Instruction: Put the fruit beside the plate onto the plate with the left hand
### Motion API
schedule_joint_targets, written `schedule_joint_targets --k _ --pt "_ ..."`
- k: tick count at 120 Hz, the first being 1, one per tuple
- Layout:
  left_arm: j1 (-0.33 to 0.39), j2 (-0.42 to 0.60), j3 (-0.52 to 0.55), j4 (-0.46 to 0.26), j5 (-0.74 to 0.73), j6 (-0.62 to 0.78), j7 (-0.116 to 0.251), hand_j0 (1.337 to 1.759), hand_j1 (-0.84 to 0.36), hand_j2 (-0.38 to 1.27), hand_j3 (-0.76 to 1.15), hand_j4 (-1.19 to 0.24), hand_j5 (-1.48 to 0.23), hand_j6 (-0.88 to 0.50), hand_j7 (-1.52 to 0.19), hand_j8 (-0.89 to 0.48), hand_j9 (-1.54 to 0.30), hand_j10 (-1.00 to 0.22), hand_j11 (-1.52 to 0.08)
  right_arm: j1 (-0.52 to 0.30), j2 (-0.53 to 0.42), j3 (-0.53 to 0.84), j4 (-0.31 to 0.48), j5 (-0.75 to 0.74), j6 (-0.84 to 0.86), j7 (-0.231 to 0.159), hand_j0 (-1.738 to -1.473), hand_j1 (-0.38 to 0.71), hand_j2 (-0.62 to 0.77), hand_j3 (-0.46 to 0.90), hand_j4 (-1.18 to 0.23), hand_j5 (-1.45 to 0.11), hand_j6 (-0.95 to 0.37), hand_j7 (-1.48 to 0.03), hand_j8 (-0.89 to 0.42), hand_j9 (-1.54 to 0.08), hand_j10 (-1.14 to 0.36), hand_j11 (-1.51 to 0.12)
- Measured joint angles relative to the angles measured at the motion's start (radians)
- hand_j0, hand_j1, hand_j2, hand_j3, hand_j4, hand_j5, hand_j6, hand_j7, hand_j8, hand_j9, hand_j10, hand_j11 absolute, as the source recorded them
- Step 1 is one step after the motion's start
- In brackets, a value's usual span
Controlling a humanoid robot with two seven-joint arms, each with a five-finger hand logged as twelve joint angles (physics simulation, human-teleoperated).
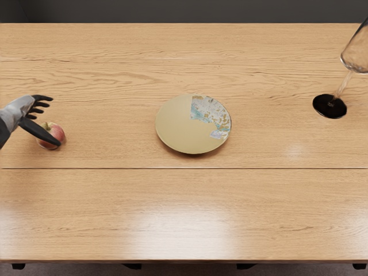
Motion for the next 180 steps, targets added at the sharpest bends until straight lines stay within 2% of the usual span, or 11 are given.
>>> schedule_joint_targets --k 14,19,43,118,145,180 --pt "0.005 -0.008 0.001 -0.002 0.015 0.033 0.000 1.658 0.09 0.05 0.00 -0.22 -0.28 -0.22 -0.28 -0.22 -0.28 -0.22 -0.28 0.000 0.000 0.000 0.000 0.000 0.000 0.000 -1.658 -0.32 0.00 0.00 -0.02 -0.03 -0.02 -0.03 -0.02 -0.03 -0.02 -0.03" --pt "0.039 -0.020 -0.002 -0.002 0.020 0.038 0.000 1.658 0.08 0.05 0.00 -0.23 -0.29 -0.23 -0.29 -0.23 -0.29 -0.23 -0.29 0.000 0.000 0.000 0.000 0.000 0.000 0.000 -1.658 -0.32 0.00 0.00 -0.02 -0.03 -0.02 -0.03 -0.02 -0.03 -0.02 -0.03" --pt "0.062 -0.024 -0.006 -0.001 0.031 0.052 -0.001 1.658 0.06 0.05 0.00 -0.25 -0.32 -0.25 -0.32 -0.25 -0.32 -0.25 -0.32 0.000 0.000 0.000 0.000 0.000 0.000 0.000 -1.658 -0.32 0.00 0.00 -0.02 -0.03 -0.02 -0.03 -0.02 -0.03 -0.02 -0.03" --pt "0.093 -0.022 -0.005 0.004 0.040 0.069 -0.001 1.658 -0.16 0.10 0.00 -0.47 -0.53 -0.46 -0.54 -0.42 -0.56 -0.45 -0.56 0.000 0.000 0.000 0.000 0.000 0.000 0.000 -1.658 -0.32 0.00 0.00 -0.02 -0.03 -0.02 -0.03 -0.02 -0.03 -0.02 -0.03" --pt "0.104 -0.025 -0.004 0.006 0.040 0.068 -0.001 1.657 -0.19 0.16 0.00 -0.53 -0.60 -0.42 -0.62 -0.40 -0.65 -0.50 -0.65 0.000 0.000 0.000 0.000 0.000 0.000 0.000 -1.658 -0.32 0.00 0.00 -0.02 -0.03 -0.02 -0.03 -0.02 -0.03 -0.02 -0.03" --pt "0.084 -0.027 -0.012 0.003 0.027 0.066 0.000 1.656 -0.21 0.21 0.00 -0.55 -0.70 -0.39 -0.70 -0.39 -0.71 -0.53 -0.72 0.000 0.000 0.000 0.000 0.000 0.000 0.000 -1.658 -0.32 0.00 0.00 -0.02 -0.03 -0.02 -0.03 -0.02 -0.03 -0.02 -0.03"
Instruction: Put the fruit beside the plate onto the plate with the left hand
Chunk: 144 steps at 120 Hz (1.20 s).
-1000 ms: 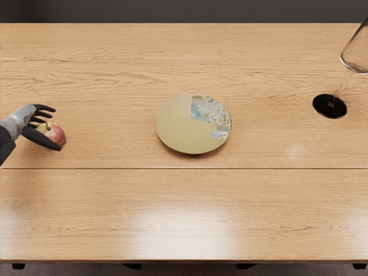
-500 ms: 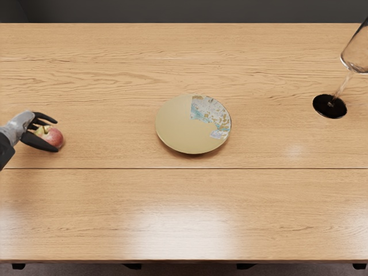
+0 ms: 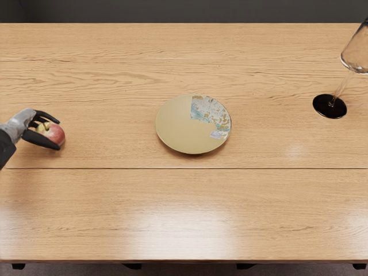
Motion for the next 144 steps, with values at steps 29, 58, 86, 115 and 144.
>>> schedule_joint_targets --k 29,58,86,115,144 --pt "-0.019 -0.005 -0.051 -0.001 -0.005 0.000 0.000 1.656 -0.21 0.22 0.00 -0.55 -0.72 -0.38 -0.72 -0.38 -0.72 -0.52 -0.73 0.000 0.000 0.000 0.000 0.000 0.000 0.000 -1.658 -0.32 0.00 0.00 -0.02 -0.03 -0.02 -0.03 -0.02 -0.03 -0.02 -0.03" --pt "-0.093 -0.110 -0.115 0.011 -0.012 0.000 -0.001 1.656 -0.20 0.21 0.00 -0.54 -0.73 -0.40 -0.73 -0.39 -0.73 -0.53 -0.73 0.000 0.000 0.000 0.000 0.000 0.000 0.000 -1.658 -0.32 0.00 0.00 -0.02 -0.03 -0.02 -0.03 -0.02 -0.03 -0.02 -0.03" --pt "-0.127 -0.219 -0.126 0.025 -0.015 -0.001 -0.002 1.656 -0.21 0.22 0.00 -0.54 -0.74 -0.37 -0.75 -0.37 -0.73 -0.52 -0.73 0.000 0.000 0.000 0.000 0.000 0.000 0.000 -1.658 -0.32 0.00 0.00 -0.02 -0.03 -0.02 -0.03 -0.02 -0.03 -0.02 -0.03" --pt "-0.152 -0.331 -0.127 0.036 -0.019 -0.001 -0.001 1.657 -0.22 0.24 0.00 -0.53 -0.75 -0.36 -0.75 -0.37 -0.72 -0.51 -0.73 0.000 0.000 0.000 0.000 0.000 0.000 0.000 -1.658 -0.32 0.00 0.00 -0.02 -0.03 -0.02 -0.03 -0.02 -0.03 -0.02 -0.03" --pt "-0.150 -0.461 -0.124 0.099 -0.018 0.000 -0.001 1.657 -0.21 0.25 0.00 -0.53 -0.74 -0.38 -0.75 -0.39 -0.72 -0.51 -0.72 0.000 0.000 0.000 0.000 0.000 0.000 0.000 -1.658 -0.32 0.00 0.00 -0.02 -0.03 -0.02 -0.03 -0.02 -0.03 -0.02 -0.03"
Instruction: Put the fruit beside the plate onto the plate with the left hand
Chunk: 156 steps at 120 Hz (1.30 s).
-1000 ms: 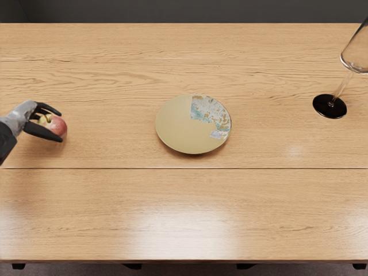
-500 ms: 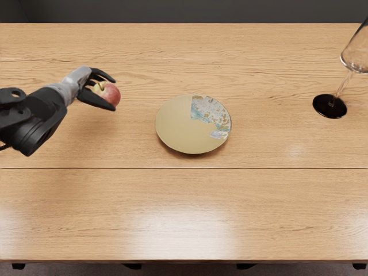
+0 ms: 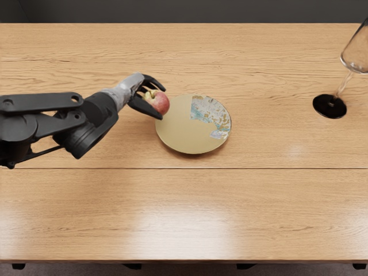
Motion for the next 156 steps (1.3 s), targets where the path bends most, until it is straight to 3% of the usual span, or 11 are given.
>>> schedule_joint_targets --k 42,70,72,82,112,146,156 --pt "0.000 -0.112 0.009 0.092 0.003 -0.002 0.000 1.657 -0.23 0.27 0.00 -0.54 -0.73 -0.38 -0.73 -0.38 -0.72 -0.51 -0.72 0.000 0.000 0.000 0.000 0.000 0.000 0.000 -1.658 -0.32 0.00 0.00 -0.02 -0.03 -0.02 -0.03 -0.02 -0.03 -0.02 -0.03" --pt "-0.056 -0.145 0.005 0.113 -0.002 -0.004 0.003 1.657 -0.23 0.27 0.00 -0.53 -0.72 -0.38 -0.73 -0.37 -0.71 -0.52 -0.72 0.000 0.000 0.000 0.000 0.000 0.000 0.000 -1.658 -0.32 0.00 0.00 -0.02 -0.03 -0.02 -0.03 -0.02 -0.03 -0.02 -0.03" --pt "-0.056 -0.162 0.005 0.114 0.000 -0.003 0.004 1.657 -0.23 0.21 0.00 -0.54 -0.71 -0.36 -0.72 -0.36 -0.71 -0.49 -0.71 0.000 0.000 0.000 0.000 0.000 0.000 0.000 -1.658 -0.32 0.00 0.00 -0.02 -0.03 -0.02 -0.03 -0.02 -0.03 -0.02 -0.03" --pt "-0.057 -0.211 0.007 0.123 -0.002 -0.005 0.004 1.657 -0.22 0.27 0.00 -0.54 -0.71 -0.41 -0.71 -0.39 -0.71 -0.50 -0.71 0.000 0.000 0.000 0.000 0.000 0.000 0.000 -1.658 -0.32 0.00 0.00 -0.02 -0.03 -0.02 -0.03 -0.02 -0.03 -0.02 -0.03" --pt "-0.040 -0.247 0.011 0.169 -0.006 -0.014 -0.001 1.657 -0.21 0.27 0.00 -0.52 -0.71 -0.42 -0.70 -0.41 -0.70 -0.51 -0.71 0.000 0.000 0.000 0.000 0.000 0.000 0.000 -1.658 -0.32 0.00 0.00 -0.02 -0.03 -0.02 -0.03 -0.02 -0.03 -0.02 -0.03" --pt "0.034 -0.238 0.013 0.179 -0.004 -0.015 -0.003 1.657 -0.20 0.26 0.00 -0.52 -0.69 -0.44 -0.68 -0.42 -0.68 -0.53 -0.68 0.000 0.000 0.000 0.000 0.000 0.000 0.000 -1.658 -0.32 0.00 0.00 -0.02 -0.03 -0.02 -0.03 -0.02 -0.03 -0.02 -0.03" --pt "0.034 -0.237 0.013 0.180 -0.004 -0.015 -0.009 1.658 -0.13 0.20 0.00 -0.45 -0.59 -0.40 -0.58 -0.38 -0.59 -0.46 -0.59 0.000 0.000 0.000 0.000 0.000 0.000 0.000 -1.658 -0.32 0.00 0.00 -0.02 -0.03 -0.02 -0.03 -0.02 -0.03 -0.02 -0.03"
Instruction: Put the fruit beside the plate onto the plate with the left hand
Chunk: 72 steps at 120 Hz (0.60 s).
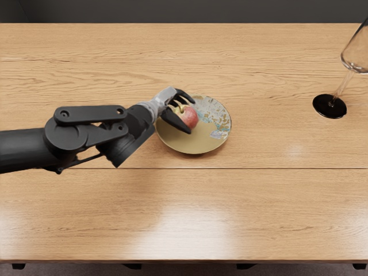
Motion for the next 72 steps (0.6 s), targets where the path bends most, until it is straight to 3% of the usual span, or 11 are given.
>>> schedule_joint_targets --k 12,26,38,49,58,72 --pt "-0.001 0.000 -0.001 0.000 0.000 -0.002 -0.010 1.658 0.04 0.13 0.00 -0.29 -0.38 -0.26 -0.38 -0.25 -0.38 -0.30 -0.38 0.000 0.000 0.000 0.000 0.000 0.000 0.000 -1.658 -0.32 0.00 0.00 -0.02 -0.03 -0.02 -0.03 -0.02 -0.03 -0.02 -0.03" --pt "-0.046 0.049 -0.019 -0.003 -0.003 -0.103 -0.009 1.658 0.17 0.07 0.00 -0.17 -0.22 -0.15 -0.22 -0.14 -0.22 -0.17 -0.22 0.000 0.000 0.000 0.000 0.000 0.000 0.000 -1.658 -0.32 0.00 0.00 -0.02 -0.03 -0.02 -0.03 -0.02 -0.03 -0.02 -0.03" --pt "-0.074 0.173 -0.042 -0.038 -0.004 -0.144 -0.008 1.658 0.24 0.05 0.00 -0.10 -0.14 -0.09 -0.13 -0.09 -0.13 -0.10 -0.13 0.000 0.000 0.000 0.000 0.000 0.000 0.000 -1.658 -0.32 0.00 0.00 -0.02 -0.03 -0.02 -0.03 -0.02 -0.03 -0.02 -0.03" --pt "-0.071 0.355 -0.066 -0.127 -0.004 -0.179 -0.007 1.658 0.28 0.03 0.00 -0.07 -0.09 -0.06 -0.09 -0.06 -0.09 -0.07 -0.09 0.000 0.000 0.000 0.000 0.000 0.000 0.000 -1.658 -0.32 0.00 0.00 -0.02 -0.03 -0.02 -0.03 -0.02 -0.03 -0.02 -0.03" --pt "-0.060 0.444 -0.078 -0.189 -0.004 -0.209 -0.009 1.658 0.30 0.02 0.00 -0.05 -0.06 -0.04 -0.06 -0.04 -0.06 -0.05 -0.06 0.000 0.000 0.000 0.000 0.000 0.000 0.000 -1.658 -0.32 0.00 0.00 -0.02 -0.03 -0.02 -0.03 -0.02 -0.03 -0.02 -0.03" --pt "-0.058 0.623 -0.086 -0.240 -0.004 -0.332 -0.012 1.658 0.32 0.01 0.00 -0.03 -0.03 -0.02 -0.03 -0.02 -0.03 -0.03 -0.03 0.000 0.000 0.000 0.000 0.000 0.000 0.000 -1.658 -0.32 0.00 0.00 -0.02 -0.03 -0.02 -0.03 -0.02 -0.03 -0.02 -0.03"
